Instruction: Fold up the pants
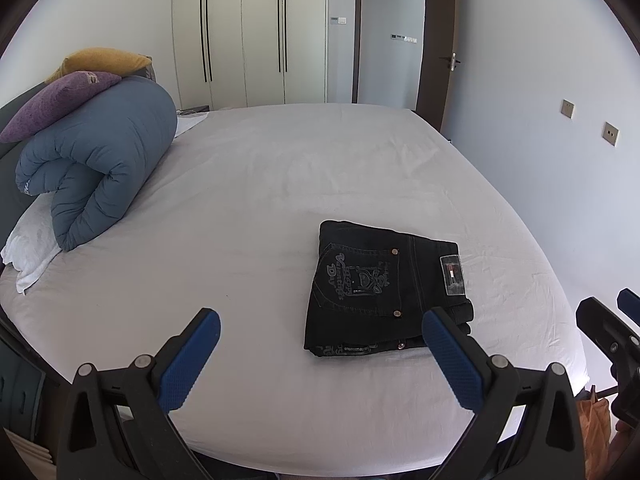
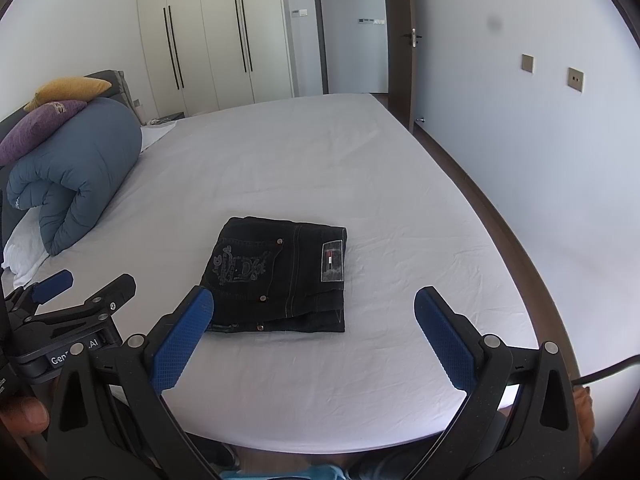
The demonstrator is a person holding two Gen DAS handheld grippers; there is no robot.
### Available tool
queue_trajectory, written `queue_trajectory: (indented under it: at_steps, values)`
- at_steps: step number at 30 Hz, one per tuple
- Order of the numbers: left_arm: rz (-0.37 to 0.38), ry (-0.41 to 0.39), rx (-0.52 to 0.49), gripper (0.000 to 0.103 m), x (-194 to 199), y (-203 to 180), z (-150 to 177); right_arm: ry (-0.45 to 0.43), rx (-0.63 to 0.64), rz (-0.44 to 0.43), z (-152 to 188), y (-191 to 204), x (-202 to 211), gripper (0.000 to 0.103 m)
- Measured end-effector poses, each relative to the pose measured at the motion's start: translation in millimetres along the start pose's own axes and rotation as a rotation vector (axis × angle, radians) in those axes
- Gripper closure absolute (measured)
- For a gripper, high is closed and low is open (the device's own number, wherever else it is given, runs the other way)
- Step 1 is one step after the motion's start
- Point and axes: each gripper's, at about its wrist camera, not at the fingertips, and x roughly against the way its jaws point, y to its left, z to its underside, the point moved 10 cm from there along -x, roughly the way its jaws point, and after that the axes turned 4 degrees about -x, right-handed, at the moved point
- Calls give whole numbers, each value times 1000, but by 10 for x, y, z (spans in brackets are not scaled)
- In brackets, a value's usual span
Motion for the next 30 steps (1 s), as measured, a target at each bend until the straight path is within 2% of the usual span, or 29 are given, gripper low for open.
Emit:
queue_trajectory:
  at_steps: [11,30]
  values:
    - [2,29,1,0,-54,-12,43,19,-5,-12,41,-16,-38,0]
    - [18,33,0,0,-54,-38,47,20,-2,-11,22,-17,-34,0]
